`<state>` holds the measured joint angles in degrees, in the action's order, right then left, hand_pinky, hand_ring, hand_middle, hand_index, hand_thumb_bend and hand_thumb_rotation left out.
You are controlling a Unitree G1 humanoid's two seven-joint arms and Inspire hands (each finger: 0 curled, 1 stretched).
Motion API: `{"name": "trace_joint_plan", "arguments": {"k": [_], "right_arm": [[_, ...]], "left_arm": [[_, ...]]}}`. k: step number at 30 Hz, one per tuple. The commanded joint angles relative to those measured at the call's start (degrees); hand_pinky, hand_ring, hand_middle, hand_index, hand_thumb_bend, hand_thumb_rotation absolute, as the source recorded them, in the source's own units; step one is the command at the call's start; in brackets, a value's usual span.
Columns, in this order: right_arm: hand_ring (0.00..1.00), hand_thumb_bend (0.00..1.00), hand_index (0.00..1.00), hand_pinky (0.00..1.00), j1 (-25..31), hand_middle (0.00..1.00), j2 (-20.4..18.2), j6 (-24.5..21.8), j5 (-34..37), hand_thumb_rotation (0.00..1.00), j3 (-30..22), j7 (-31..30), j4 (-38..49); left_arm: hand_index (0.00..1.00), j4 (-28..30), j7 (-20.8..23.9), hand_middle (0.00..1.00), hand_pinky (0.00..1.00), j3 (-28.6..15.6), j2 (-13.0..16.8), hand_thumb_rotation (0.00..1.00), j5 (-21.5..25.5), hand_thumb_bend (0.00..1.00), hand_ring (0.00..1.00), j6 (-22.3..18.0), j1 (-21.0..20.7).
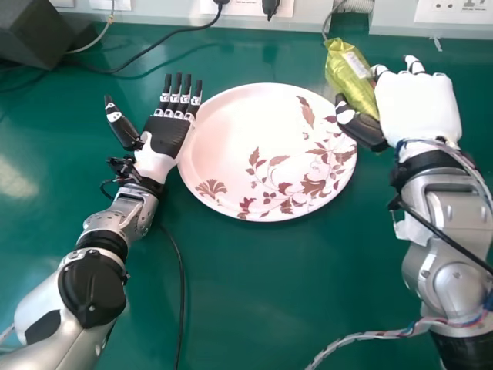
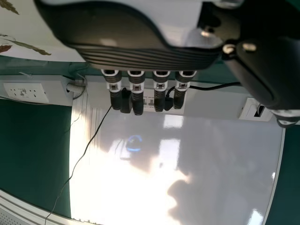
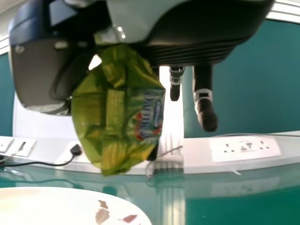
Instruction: Pick up biscuit and place it in the plate
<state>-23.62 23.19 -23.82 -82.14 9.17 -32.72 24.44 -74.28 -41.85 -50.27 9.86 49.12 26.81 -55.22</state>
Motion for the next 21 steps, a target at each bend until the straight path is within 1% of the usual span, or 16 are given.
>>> {"name": "trace_joint_plan", "arguments": {"k": [1, 4, 6, 13, 15, 17, 21], "right_arm": [[0.21, 0.2, 0.47, 0.14, -1.04, 0.29, -0.61, 0.52, -0.93, 0.0, 0.27, -0.73, 1.33], [0.21, 0.22, 0.47, 0.15, -1.49, 0.29, -1.33, 1.25, -1.37, 0.0, 0.57, -1.22, 1.16], [0.22, 0.23, 0.47, 0.15, -1.77, 0.3, -1.58, 1.87, -1.65, 0.0, 0.83, -1.15, 0.81], [0.22, 0.23, 0.47, 0.16, -2.41, 0.3, -2.07, 4.11, -2.03, 0.0, 1.73, 2.37, -2.01], [0.23, 0.23, 0.48, 0.16, -2.9, 0.3, -2.41, 4.38, -1.84, 0.0, 1.91, 2.89, -2.89], [0.23, 0.23, 0.48, 0.16, -3.37, 0.3, -2.76, 4.63, -1.51, 0.0, 2.05, 3.28, -3.59], [0.23, 0.24, 0.48, 0.16, -4.0, 0.31, -3.34, 5.36, -0.72, 0.0, 2.83, 4.94, -5.69]], "left_arm": [[1.0, -0.27, -0.27, 1.0, 0.98, 0.49, -0.01, 0.69, -0.4, 1.0, 0.98, 0.04, 1.67], [1.0, -0.35, -1.02, 1.0, 0.99, 0.46, 0.05, 0.71, -0.48, 1.0, 0.99, 0.39, 1.89], [1.0, -0.33, -1.42, 1.0, 1.0, 0.62, 0.1, 0.72, -0.64, 1.0, 0.98, 0.54, 1.96], [1.0, -0.43, -1.27, 1.0, 0.99, 0.69, 0.27, 0.75, -1.15, 1.0, 0.96, 0.69, 1.73], [1.0, -0.43, -1.43, 1.0, 1.0, 0.89, 0.31, 0.73, -1.35, 1.0, 0.97, 0.72, 1.63], [1.0, -0.44, -1.37, 1.0, 1.0, 1.06, 0.37, 0.68, -1.48, 1.0, 0.97, 0.68, 1.48], [1.0, -0.45, -1.56, 1.0, 1.0, 1.22, 0.48, 0.63, -1.41, 1.0, 0.96, 1.18, 1.19]]}}
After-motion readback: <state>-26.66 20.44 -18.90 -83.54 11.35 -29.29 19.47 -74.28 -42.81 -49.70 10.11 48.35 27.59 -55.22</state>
